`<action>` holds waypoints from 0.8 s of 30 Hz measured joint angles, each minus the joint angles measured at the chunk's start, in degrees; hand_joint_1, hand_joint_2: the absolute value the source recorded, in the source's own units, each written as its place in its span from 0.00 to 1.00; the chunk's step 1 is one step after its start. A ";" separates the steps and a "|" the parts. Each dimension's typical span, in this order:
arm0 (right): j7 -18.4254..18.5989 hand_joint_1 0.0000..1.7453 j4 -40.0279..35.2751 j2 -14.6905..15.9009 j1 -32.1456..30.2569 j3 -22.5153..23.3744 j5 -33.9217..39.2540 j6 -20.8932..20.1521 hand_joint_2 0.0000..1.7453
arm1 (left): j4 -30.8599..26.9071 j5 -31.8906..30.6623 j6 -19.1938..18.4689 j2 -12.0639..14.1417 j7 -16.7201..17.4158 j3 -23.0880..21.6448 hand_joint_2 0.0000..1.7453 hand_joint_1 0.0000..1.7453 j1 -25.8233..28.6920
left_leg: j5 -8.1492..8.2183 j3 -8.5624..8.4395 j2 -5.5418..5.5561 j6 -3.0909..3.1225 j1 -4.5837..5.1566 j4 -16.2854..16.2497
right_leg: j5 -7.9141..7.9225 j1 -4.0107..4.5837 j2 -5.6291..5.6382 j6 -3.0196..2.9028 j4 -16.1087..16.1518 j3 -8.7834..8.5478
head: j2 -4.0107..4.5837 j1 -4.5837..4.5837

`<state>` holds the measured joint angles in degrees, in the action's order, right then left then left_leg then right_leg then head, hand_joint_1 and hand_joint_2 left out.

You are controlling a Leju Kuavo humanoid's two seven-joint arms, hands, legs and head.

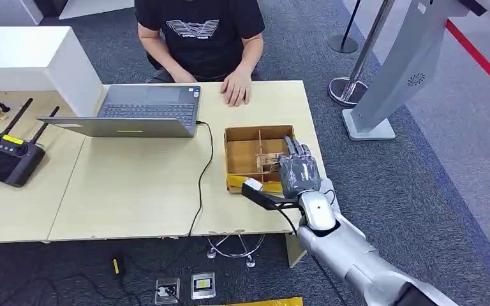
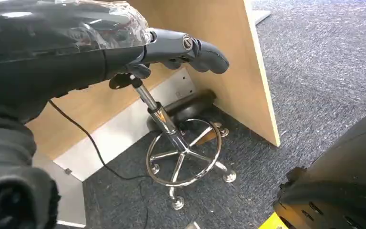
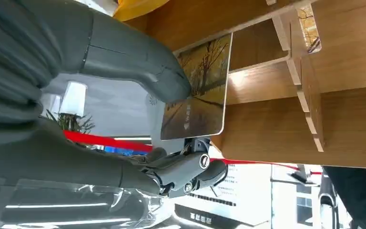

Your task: Pass the card to the sensor for recognition and then transmit it.

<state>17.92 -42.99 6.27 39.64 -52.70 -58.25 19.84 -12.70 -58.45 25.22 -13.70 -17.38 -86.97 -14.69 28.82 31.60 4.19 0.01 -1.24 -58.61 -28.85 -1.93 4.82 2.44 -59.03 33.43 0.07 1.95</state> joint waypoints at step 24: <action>2.49 1.00 -11.04 -1.55 5.62 0.13 -12.94 6.30 1.00 | 0.00 -1.92 0.02 0.02 -0.94 0.02 0.00 0.00 -0.02 | 0.00 0.01 0.01 0.00 0.00 0.00 | 0.00 0.00 0.00 0.00 -0.02 -0.01 | 0.00 -0.02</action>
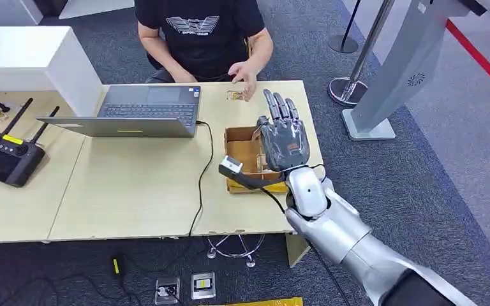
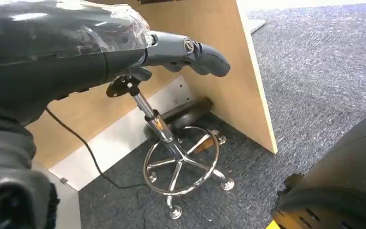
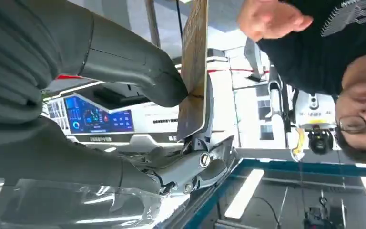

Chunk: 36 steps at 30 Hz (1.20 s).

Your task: Pass the card to the sensor for recognition and then transmit it.

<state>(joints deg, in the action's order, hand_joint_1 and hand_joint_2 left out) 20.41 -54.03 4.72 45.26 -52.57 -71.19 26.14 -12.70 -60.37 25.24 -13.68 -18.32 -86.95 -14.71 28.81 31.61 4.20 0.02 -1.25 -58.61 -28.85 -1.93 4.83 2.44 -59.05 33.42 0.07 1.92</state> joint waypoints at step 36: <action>4.37 0.00 9.53 -2.25 1.39 -0.04 -1.38 -1.40 1.00 | 0.00 -3.28 0.04 0.02 0.63 0.04 0.00 0.00 -0.27 | 0.00 0.00 0.03 0.00 0.00 0.00 | 0.00 0.01 -0.02 0.00 0.01 0.01 | 0.00 0.04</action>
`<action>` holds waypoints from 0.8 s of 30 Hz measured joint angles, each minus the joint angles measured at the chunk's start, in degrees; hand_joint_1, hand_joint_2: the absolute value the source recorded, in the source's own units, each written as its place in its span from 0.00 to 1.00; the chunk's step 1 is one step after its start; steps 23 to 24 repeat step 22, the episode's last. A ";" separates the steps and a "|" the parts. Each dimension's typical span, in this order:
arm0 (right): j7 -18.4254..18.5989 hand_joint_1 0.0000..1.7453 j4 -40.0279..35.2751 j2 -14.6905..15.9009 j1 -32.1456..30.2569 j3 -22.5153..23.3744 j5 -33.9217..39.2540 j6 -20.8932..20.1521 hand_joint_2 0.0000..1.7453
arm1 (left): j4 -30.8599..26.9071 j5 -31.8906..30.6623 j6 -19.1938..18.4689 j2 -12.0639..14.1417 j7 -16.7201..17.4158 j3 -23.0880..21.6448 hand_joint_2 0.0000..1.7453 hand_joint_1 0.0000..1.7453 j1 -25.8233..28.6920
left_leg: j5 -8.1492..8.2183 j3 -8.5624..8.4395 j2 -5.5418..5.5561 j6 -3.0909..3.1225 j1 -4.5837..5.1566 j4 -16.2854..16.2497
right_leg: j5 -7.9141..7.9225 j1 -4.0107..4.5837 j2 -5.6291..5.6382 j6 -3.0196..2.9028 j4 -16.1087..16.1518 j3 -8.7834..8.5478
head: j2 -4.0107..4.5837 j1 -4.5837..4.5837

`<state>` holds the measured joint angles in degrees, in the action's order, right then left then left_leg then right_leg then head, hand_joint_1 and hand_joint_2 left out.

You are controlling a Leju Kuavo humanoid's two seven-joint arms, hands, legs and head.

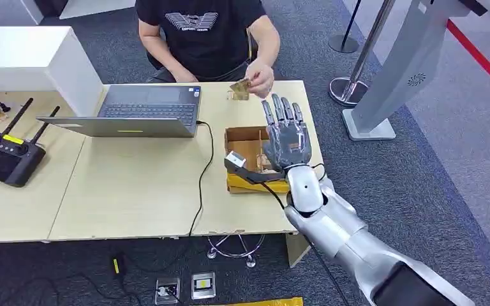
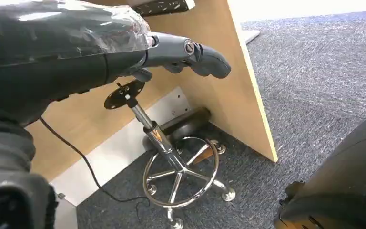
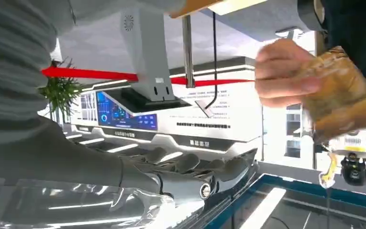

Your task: Pass the card to the sensor for recognition and then transmit it.

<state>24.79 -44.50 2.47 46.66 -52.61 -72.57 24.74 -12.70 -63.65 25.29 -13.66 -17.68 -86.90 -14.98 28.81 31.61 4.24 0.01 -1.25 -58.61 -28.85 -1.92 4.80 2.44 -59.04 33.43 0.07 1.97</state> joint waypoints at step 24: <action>-1.94 0.00 4.61 7.46 2.34 9.10 26.50 -2.12 0.00 | 0.00 1.38 -0.02 0.04 0.24 -0.04 0.00 0.00 0.04 | 0.00 -0.08 0.04 0.01 0.09 -0.08 | 0.01 -0.08 -0.07 0.01 0.07 0.07 | 0.00 -0.02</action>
